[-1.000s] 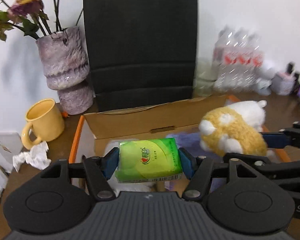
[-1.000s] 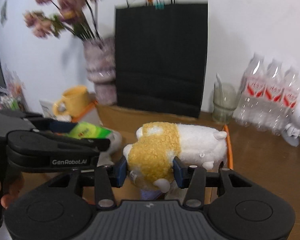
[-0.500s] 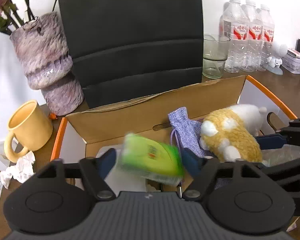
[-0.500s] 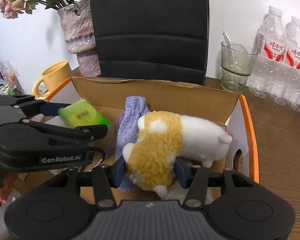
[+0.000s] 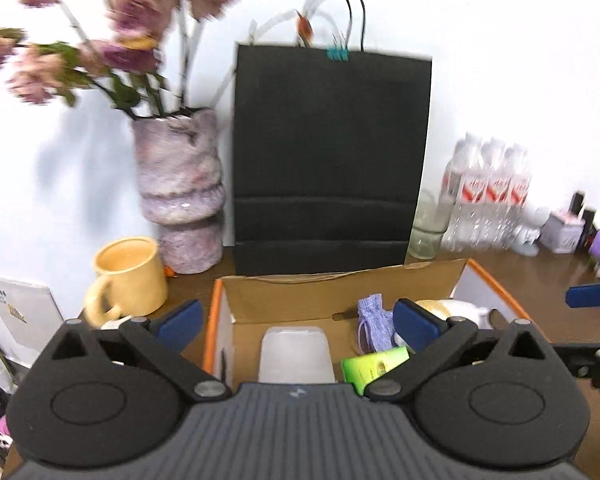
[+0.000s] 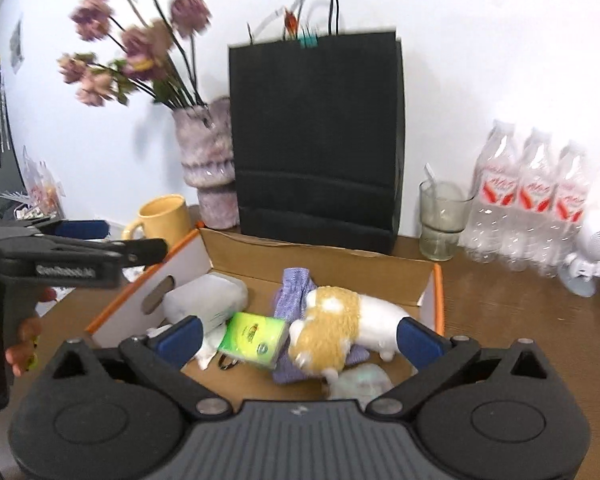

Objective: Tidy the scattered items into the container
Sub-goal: 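Carry the plush toy and tissue pack into the box and open both grippers, then grasp a clear packet with the left gripper while the right grasps a small clear wrapper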

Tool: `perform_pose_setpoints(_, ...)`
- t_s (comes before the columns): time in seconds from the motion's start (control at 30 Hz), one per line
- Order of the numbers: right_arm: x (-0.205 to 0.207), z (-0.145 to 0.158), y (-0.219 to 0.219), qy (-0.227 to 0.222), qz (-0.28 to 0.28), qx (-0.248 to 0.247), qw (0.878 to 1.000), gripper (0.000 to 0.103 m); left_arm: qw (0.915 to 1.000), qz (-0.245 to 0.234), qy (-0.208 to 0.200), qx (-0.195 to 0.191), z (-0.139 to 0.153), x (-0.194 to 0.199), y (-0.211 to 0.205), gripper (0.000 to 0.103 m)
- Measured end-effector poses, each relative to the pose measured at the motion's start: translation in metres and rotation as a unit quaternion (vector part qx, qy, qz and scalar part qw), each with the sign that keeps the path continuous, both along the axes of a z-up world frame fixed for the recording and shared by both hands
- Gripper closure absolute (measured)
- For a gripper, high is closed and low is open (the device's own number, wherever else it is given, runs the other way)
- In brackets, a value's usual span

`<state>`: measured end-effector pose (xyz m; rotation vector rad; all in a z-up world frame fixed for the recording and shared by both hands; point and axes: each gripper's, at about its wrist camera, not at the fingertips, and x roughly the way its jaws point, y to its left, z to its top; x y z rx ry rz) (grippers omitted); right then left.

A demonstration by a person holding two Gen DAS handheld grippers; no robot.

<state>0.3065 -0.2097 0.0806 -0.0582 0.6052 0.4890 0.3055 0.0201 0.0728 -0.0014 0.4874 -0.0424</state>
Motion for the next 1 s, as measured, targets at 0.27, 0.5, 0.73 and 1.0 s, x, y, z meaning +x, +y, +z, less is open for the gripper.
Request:
perform_pose_setpoints(0.27,-0.083,-0.018,-0.026,-0.011,-0.019,0.008,1.000,0.000,0.9999,0.000,0.000,-0.012,-0.028,-0.090,0.018,0.000)
perform_pose_setpoints(0.5,-0.141,-0.073,-0.027,0.003,-0.048,0.017,0.999,0.000,0.9977,0.034,0.005,-0.058,-0.076,-0.157,0.016,0.000)
perform_pose_setpoints(0.73,-0.152,-0.090,-0.018,0.022,-0.044,-0.004,0.999,0.000,0.9984,0.024,0.005,-0.050,-0.087,-0.169,0.004,0.000)
perform_pose_setpoints(1.0,-0.148,-0.095,-0.013,0.032,-0.045,-0.009,0.998,0.000,0.9986,0.027,0.020,-0.040,-0.095,-0.164,0.002,0.000)
